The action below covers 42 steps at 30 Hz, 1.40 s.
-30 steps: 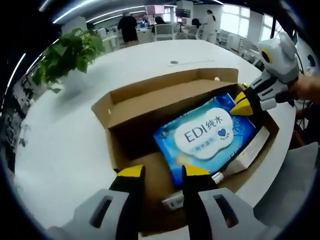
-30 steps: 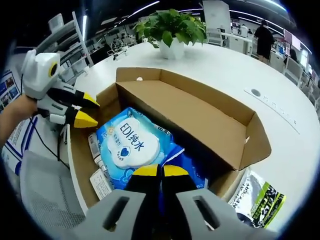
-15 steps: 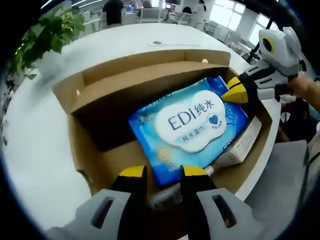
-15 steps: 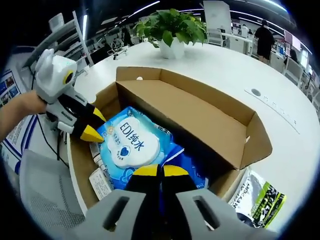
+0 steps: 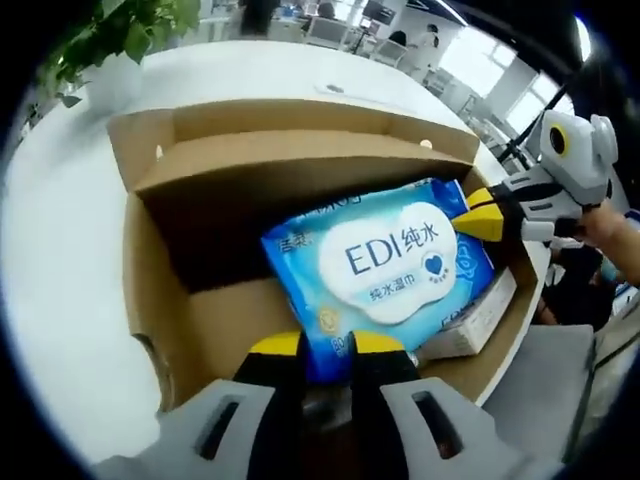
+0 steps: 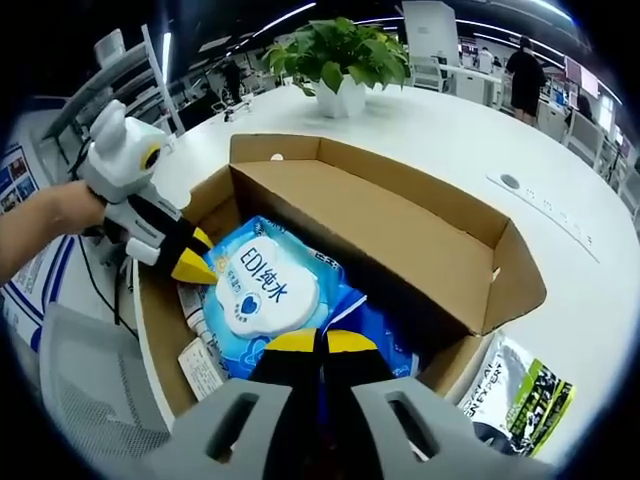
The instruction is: Operate the shoe box by opening the lid, removing the specified soft item, and placing it in the target area until the item is outside and the box remains undamaged.
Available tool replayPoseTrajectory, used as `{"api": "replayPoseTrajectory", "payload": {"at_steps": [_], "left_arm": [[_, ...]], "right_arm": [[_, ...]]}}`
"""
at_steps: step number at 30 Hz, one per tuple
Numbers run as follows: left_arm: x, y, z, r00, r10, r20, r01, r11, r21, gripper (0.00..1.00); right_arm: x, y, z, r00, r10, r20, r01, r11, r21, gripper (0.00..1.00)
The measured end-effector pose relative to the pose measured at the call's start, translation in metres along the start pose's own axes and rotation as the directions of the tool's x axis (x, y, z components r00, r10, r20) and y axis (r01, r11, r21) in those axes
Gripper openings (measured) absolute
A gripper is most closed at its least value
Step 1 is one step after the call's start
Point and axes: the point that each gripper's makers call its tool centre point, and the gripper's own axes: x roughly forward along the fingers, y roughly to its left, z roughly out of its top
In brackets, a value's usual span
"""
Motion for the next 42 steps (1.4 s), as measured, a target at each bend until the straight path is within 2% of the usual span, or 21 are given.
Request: {"api": "replayPoseTrajectory", "payload": {"at_steps": [5,15,17,31,42], "left_arm": [[-0.003,0.000,0.003,1.000,0.022,0.003,-0.022,1.000,0.015,0.04],[-0.015,-0.002,0.008,0.998,0.045,0.050,-0.046,0.999,0.021,0.01],[-0.019,-0.001,0.012,0.996,0.056,0.076,-0.057,0.998,0.013,0.00],[-0.041,-0.008,0.024,0.987,0.076,0.142,-0.077,0.997,0.002,0.00],[-0.051,-0.026,0.034,0.983,0.061,0.175,-0.062,0.998,0.001,0.00]], "right_arm": [[0.000,0.000,0.000,1.000,-0.005,0.003,0.005,1.000,0.016,0.00],[-0.005,0.001,0.002,1.000,-0.009,0.013,0.009,1.000,0.020,0.00],[-0.006,0.001,0.003,1.000,-0.006,0.011,0.006,1.000,0.019,0.00],[-0.022,0.003,0.017,0.999,-0.004,0.049,0.002,0.999,0.038,0.00],[-0.044,-0.002,0.021,0.997,-0.012,0.078,0.009,0.999,0.047,0.00]]}}
